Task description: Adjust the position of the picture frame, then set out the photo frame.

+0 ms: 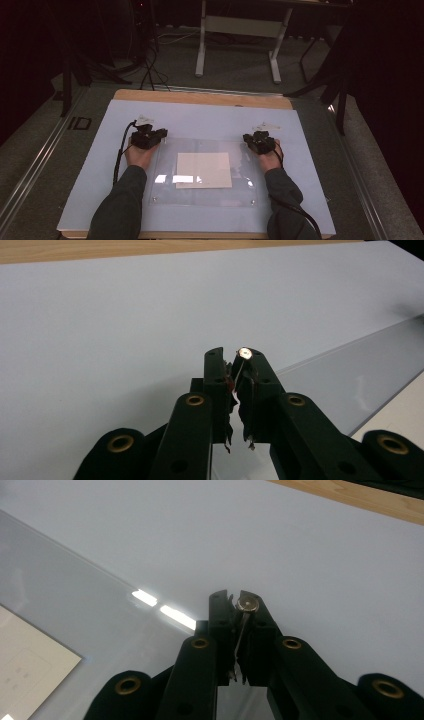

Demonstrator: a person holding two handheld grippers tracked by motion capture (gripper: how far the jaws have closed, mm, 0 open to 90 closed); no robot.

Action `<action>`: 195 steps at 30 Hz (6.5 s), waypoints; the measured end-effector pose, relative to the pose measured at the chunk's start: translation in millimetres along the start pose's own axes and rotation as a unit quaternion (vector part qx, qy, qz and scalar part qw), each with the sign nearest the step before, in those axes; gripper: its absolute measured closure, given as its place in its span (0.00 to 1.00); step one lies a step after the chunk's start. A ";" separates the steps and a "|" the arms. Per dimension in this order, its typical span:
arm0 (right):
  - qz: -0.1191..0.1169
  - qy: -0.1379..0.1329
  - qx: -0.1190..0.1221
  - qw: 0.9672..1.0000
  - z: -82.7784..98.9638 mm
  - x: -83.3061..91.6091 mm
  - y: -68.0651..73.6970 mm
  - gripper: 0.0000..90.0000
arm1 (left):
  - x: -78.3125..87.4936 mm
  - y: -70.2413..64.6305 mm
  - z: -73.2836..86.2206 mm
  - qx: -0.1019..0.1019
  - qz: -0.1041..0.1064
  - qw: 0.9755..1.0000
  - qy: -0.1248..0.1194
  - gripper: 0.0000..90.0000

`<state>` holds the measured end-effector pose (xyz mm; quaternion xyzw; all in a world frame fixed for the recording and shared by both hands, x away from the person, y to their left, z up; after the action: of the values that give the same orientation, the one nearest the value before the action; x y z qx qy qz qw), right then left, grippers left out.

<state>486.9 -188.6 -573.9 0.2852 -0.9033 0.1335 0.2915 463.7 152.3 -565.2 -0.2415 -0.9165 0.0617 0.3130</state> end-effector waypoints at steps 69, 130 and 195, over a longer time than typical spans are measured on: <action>-0.025 -0.057 -0.014 0.998 -2.5 19.9 -3.7 0.93 | 9.1 0.1 -0.7 -0.011 0.016 0.999 -0.050 0.92; -0.051 0.011 -0.103 0.993 -17.2 2.3 -21.9 0.89 | -22.9 15.5 -22.1 0.100 0.016 0.995 0.003 0.95; -0.103 -0.092 0.124 0.983 21.8 70.5 30.0 0.45 | -27.3 18.4 -25.5 0.129 0.022 0.991 0.029 0.94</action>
<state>412.3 -204.3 -551.1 0.4213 -0.8686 0.1873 0.1815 505.2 154.3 -564.6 -0.2213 -0.8859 0.1791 0.3661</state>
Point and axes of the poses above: each handheld gripper's, and its own axes: x roughly backward along the jaws, z roughly out of its underside, y roughly to its left, the point moved 8 cm from there along -x, roughly forward along the jaws, and after that the axes turned 5 degrees about x, right-handed, at the moved point
